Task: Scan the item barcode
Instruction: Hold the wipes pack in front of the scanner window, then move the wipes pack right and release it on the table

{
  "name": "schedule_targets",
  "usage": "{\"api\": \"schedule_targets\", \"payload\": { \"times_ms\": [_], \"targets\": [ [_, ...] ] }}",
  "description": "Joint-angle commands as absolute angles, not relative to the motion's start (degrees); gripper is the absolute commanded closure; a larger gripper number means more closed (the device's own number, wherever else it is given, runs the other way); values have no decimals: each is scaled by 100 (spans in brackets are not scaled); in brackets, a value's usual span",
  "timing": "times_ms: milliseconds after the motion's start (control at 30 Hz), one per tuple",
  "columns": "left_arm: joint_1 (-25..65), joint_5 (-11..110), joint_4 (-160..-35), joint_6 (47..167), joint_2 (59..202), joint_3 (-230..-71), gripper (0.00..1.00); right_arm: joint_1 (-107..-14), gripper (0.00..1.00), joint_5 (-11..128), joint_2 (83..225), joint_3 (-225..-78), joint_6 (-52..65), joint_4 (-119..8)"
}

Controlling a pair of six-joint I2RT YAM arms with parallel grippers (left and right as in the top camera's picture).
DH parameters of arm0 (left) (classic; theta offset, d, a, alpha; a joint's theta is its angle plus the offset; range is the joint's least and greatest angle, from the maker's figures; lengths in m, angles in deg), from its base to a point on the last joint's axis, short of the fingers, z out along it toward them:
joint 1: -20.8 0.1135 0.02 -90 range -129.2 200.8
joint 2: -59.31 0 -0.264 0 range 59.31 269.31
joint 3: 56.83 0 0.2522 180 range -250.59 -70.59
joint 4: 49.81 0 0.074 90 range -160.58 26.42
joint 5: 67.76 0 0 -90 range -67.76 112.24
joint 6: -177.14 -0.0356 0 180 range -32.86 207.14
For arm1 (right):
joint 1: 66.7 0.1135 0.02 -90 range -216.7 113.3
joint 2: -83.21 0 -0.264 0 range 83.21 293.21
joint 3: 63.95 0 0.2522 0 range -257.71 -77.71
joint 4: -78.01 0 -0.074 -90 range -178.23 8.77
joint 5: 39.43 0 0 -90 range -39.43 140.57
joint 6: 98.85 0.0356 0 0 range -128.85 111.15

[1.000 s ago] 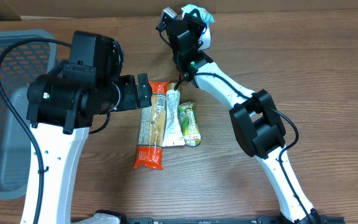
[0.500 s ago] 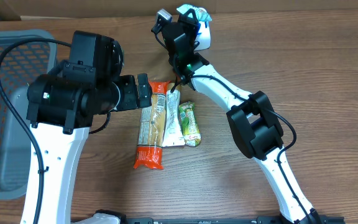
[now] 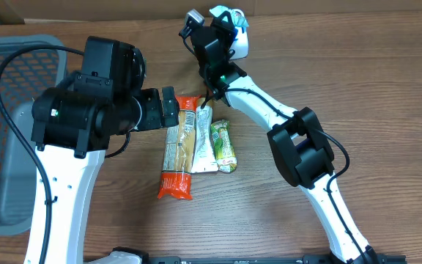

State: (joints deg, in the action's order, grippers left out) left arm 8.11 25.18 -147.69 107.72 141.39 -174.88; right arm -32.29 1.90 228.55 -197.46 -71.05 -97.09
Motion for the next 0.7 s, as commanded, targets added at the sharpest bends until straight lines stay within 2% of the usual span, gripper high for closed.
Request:
{"api": "schedule_targets", "payload": {
  "times_ms": [0, 67, 167, 367, 533, 600, 667],
  "targets": [
    [803, 2500, -14758, 10643, 14159, -17575, 0, -3290, 96, -197, 21900, -19765, -6685, -9751],
    [803, 2500, -14758, 10643, 14159, -17575, 0, -3334, 96, -234, 21622, -19765, -6477, -9357],
    [803, 2500, -14758, 10643, 14159, -17575, 1, -3500, 96, 197, 20995, -19765, -5527, -7701],
    [803, 2503, -14760, 10643, 14159, -17575, 0, -4169, 96, 2291, 19835, -19768, -3000, -4597],
    [803, 2500, -14758, 10643, 14159, -17575, 0, -5469, 96, 5056, 19111, -19768, -1105, -2711],
    [803, 2500, -14758, 10643, 14159, -17575, 0, -6247, 96, 6234, 19081, -19765, -987, -1878],
    [803, 2500, -14760, 10643, 14159, -17575, 1, -6916, 96, 6830, 19188, -19678, -989, -1229]
  ]
}}
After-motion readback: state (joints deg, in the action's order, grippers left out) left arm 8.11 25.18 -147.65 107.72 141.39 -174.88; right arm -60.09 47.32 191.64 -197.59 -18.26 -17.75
